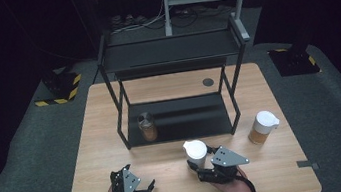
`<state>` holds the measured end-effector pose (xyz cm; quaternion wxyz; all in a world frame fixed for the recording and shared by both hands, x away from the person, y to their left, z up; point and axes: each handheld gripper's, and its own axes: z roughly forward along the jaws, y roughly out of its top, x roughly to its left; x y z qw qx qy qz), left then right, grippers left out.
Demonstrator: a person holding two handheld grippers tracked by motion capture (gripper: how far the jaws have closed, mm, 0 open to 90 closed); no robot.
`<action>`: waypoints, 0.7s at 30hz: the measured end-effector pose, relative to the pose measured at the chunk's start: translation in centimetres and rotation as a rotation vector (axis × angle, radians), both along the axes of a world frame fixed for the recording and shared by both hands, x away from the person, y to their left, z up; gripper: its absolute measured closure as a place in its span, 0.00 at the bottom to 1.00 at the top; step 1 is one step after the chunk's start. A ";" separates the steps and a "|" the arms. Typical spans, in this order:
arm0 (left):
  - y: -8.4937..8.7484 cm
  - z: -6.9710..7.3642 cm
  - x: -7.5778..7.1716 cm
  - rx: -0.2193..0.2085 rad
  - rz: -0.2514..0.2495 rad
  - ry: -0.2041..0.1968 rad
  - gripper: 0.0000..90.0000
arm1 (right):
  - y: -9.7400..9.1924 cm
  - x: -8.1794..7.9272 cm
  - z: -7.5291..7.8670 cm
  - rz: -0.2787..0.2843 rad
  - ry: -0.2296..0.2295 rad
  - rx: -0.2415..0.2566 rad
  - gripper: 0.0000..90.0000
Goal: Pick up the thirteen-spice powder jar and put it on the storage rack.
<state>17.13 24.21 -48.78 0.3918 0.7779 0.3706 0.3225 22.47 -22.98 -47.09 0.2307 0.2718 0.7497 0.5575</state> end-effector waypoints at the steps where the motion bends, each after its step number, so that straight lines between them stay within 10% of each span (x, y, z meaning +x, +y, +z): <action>1: 0.0 0.0 0.0 0.000 0.000 0.000 0.01 | 0.0 0.1 0.1 -0.001 0.000 0.002 0.33; 21: 0.1 -0.1 -0.1 -0.006 -0.001 -0.005 0.01 | 1.0 1.8 1.6 -0.028 -0.013 0.011 0.33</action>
